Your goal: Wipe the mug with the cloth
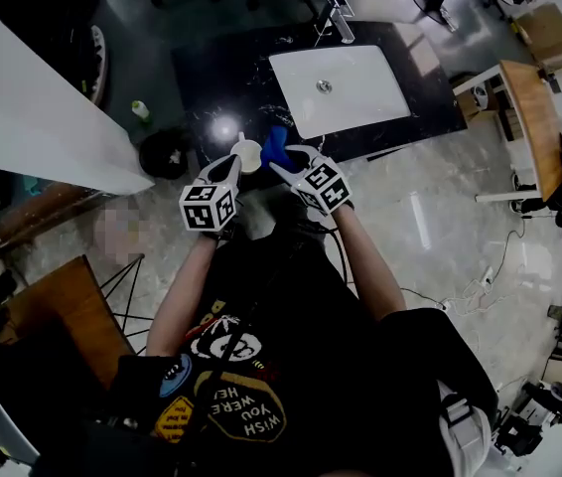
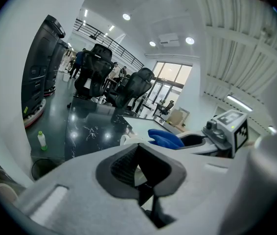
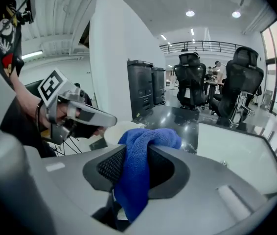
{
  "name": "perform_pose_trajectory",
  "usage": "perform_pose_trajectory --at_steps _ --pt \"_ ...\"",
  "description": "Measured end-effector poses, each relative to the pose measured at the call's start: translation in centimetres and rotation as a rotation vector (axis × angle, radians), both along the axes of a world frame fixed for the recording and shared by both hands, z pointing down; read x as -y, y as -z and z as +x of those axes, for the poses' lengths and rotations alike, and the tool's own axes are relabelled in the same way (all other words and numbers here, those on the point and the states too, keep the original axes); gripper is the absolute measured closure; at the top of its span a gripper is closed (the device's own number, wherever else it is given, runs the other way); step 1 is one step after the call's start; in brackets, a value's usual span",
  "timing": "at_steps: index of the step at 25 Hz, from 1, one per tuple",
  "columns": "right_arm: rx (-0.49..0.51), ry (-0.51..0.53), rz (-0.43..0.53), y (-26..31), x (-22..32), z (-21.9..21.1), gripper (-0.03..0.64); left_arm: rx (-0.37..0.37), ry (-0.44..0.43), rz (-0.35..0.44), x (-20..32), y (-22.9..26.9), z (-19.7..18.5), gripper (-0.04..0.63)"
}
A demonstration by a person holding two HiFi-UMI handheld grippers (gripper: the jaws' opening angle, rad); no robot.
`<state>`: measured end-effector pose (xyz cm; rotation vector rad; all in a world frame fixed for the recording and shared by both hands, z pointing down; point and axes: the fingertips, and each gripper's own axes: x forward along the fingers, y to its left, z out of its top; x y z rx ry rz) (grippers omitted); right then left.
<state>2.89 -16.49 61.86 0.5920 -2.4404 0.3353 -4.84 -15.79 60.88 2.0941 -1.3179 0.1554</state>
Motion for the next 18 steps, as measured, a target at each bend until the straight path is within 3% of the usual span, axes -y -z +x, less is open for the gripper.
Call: perform_pose_trajectory --at_steps 4,8,14,18 --pt "-0.095 0.123 -0.038 -2.9 -2.2 -0.2 0.495 -0.021 -0.015 0.006 0.1 0.1 0.4 0.592" --pt "-0.051 0.274 -0.038 -2.7 -7.3 -1.0 0.495 -0.039 -0.030 0.010 0.1 0.1 0.6 0.592" --pt "-0.028 0.078 0.035 0.6 0.5 1.5 0.495 -0.046 -0.020 0.008 0.3 0.2 0.4 0.592" --pt "-0.109 0.210 0.037 -0.6 -1.4 -0.3 0.495 -0.050 -0.011 0.006 0.5 0.3 0.4 0.592"
